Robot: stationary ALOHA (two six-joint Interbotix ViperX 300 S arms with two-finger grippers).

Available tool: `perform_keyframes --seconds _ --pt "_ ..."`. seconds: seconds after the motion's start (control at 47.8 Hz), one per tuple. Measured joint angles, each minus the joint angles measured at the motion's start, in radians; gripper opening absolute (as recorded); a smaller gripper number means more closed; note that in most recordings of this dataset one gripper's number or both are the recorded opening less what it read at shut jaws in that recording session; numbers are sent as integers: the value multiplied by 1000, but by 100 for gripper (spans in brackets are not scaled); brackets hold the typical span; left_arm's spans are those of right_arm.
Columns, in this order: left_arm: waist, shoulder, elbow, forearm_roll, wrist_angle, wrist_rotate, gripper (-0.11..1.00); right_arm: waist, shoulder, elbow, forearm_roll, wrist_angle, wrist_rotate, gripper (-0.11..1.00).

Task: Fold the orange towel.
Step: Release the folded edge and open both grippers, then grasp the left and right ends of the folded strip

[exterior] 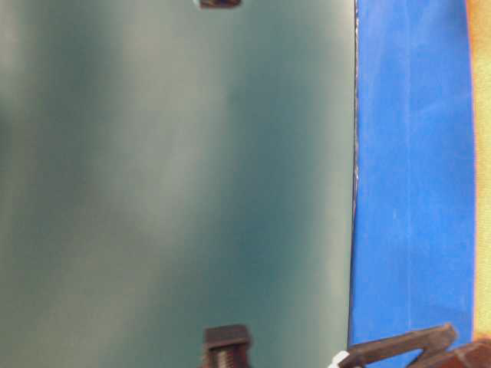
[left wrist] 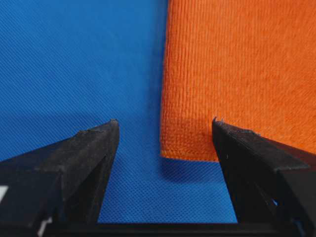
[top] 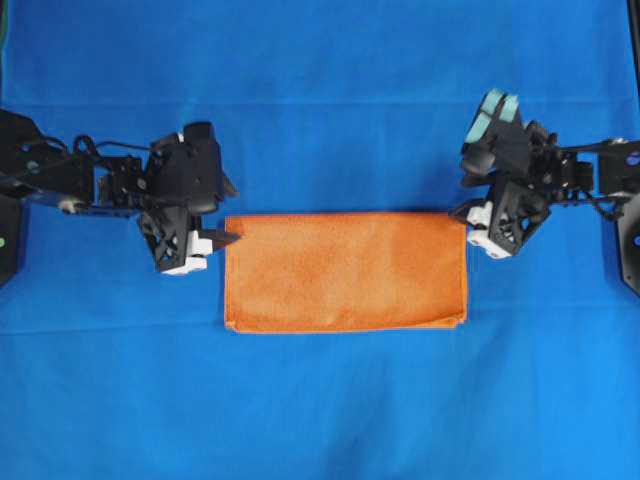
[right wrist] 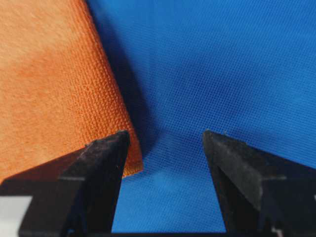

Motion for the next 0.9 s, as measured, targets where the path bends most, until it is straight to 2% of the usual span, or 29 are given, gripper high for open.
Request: perform_keyframes --seconds 0.272,0.376,0.544,0.586,0.627,0.774,0.837,0.899 --pt "-2 18 0 0 12 -8 69 57 43 -6 6 -5 11 63" --pt "-2 23 -2 2 12 -8 68 55 44 -6 8 -6 12 62" --pt "-3 28 -3 0 15 -6 61 55 46 -8 5 -6 14 58" --pt "-3 28 -5 0 20 -8 56 55 46 -8 5 -6 14 54" --pt "-3 28 -6 2 32 -6 48 55 46 -8 3 -6 11 45" --pt "-6 28 -18 0 77 -8 13 57 44 -8 0 -8 9 4" --pt "-6 29 -25 0 89 -5 4 57 46 -8 2 -8 9 2" --pt "-6 29 -26 0 92 -2 4 57 44 -8 0 -8 9 2"
